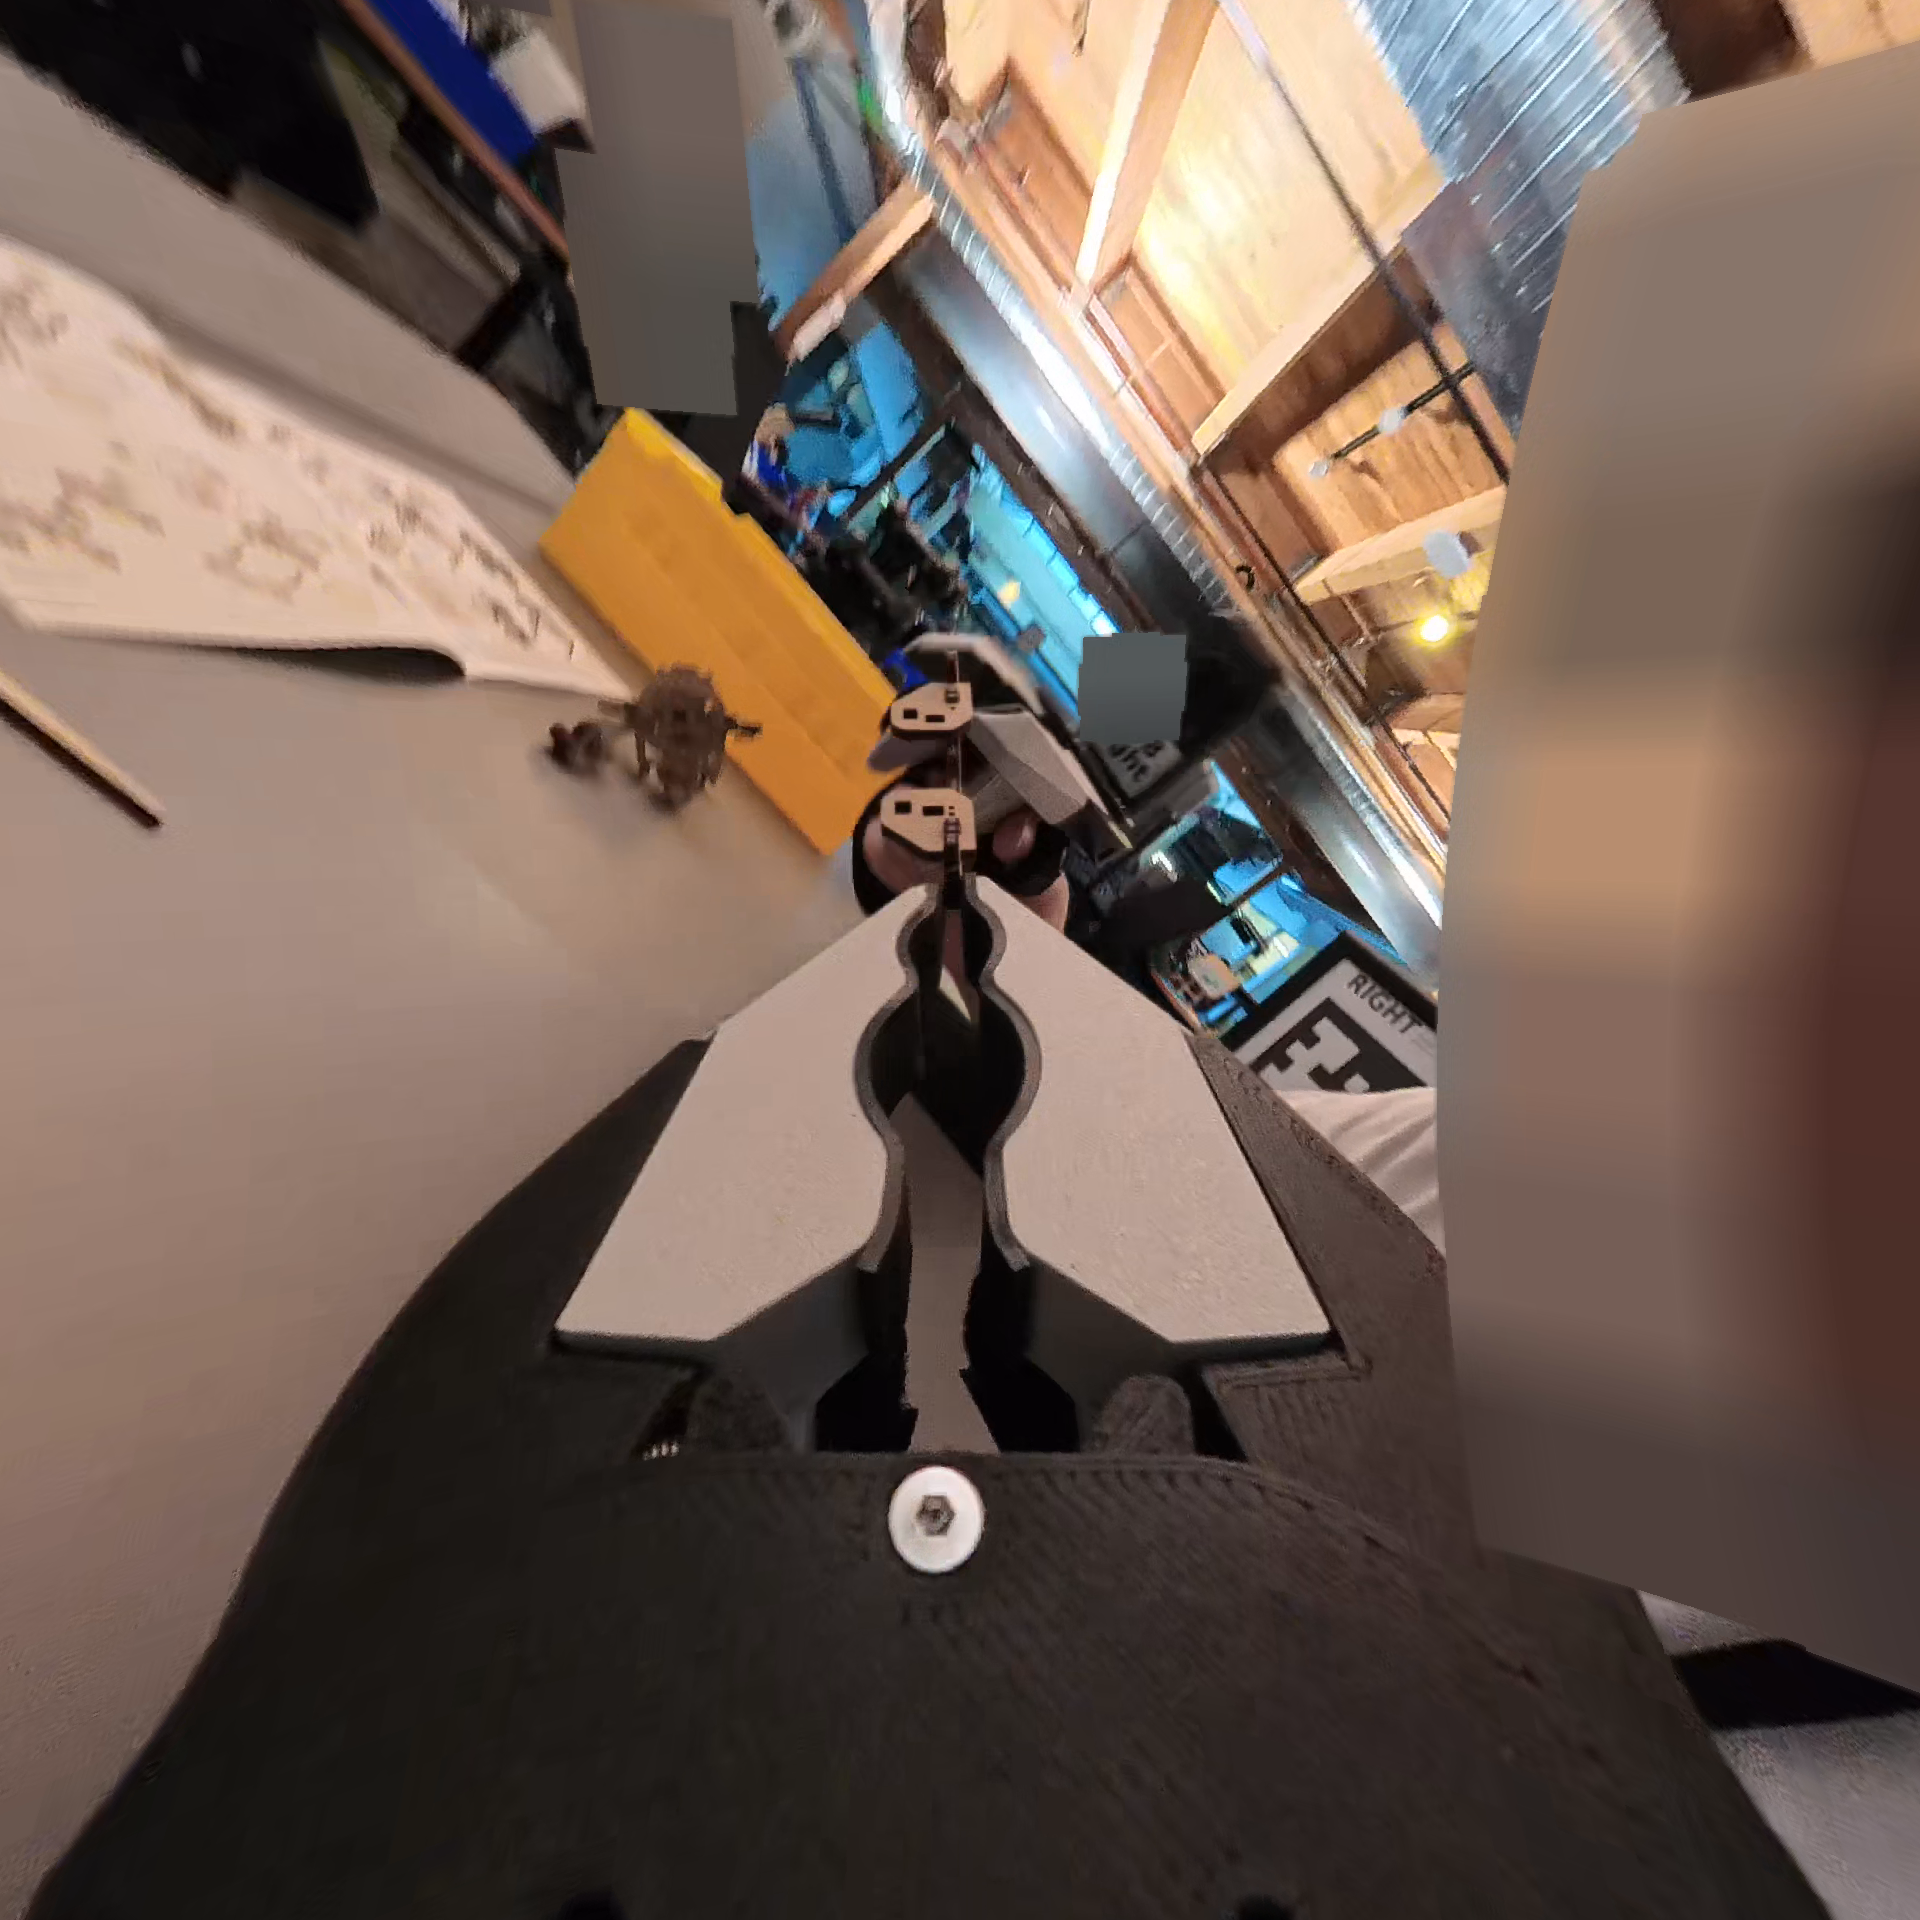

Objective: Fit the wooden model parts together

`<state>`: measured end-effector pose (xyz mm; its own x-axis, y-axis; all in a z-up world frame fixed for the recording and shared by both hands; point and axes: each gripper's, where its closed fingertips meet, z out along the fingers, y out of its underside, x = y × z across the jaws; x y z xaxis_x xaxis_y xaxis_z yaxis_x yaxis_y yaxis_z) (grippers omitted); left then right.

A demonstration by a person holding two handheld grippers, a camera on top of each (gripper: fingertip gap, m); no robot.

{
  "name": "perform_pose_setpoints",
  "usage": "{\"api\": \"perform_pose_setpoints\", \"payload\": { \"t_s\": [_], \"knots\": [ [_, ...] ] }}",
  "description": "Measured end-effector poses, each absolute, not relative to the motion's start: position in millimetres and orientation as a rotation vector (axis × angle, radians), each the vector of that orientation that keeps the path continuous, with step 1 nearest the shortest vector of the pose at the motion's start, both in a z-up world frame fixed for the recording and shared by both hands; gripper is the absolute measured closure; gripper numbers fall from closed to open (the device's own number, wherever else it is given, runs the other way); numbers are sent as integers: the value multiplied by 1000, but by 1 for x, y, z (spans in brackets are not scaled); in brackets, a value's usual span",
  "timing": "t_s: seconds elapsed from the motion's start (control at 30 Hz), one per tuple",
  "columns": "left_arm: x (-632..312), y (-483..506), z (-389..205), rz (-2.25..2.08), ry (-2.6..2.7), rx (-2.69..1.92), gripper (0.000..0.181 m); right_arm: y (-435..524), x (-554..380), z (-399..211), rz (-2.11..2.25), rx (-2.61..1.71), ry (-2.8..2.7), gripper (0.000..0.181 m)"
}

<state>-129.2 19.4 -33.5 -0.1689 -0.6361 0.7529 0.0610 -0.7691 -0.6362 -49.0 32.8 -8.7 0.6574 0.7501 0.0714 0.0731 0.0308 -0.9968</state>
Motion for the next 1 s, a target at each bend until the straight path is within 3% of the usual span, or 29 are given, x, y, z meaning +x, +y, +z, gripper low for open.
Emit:
{"api": "perform_pose_setpoints", "payload": {
  "t_s": [0.17,0.3,0.6,0.63,0.67,0.7,0.73,0.8,0.93,1.0],
  "knots": [
    [-134,20,-7,-1862,652,-1462,181,20,-90,-1,1249,-1555,-467,164],
    [-139,14,10,-1833,659,-1348,181,19,-112,7,1349,-1502,-363,163],
    [-139,3,13,-1945,663,-1339,179,20,-120,28,1465,-1387,-242,181],
    [-141,7,14,-1941,636,-1341,164,24,-118,25,1452,-1422,-203,181],
    [-142,14,12,-1895,613,-1369,137,29,-114,22,1464,-1455,-141,181],
    [-143,22,7,-1800,621,-1411,115,35,-108,16,1483,-1504,-58,181],
    [-146,27,5,-1679,679,-1417,110,41,-103,9,1508,-1558,31,181],
    [-150,29,6,-1346,858,-1370,113,48,-96,-6,1591,-1659,218,181],
    [-142,19,6,-554,1147,-1126,101,45,-91,-29,1716,-1786,569,181],
    [-128,6,-6,-324,1262,-1023,107,38,-93,-38,1657,-1876,619,181]
  ]
}}
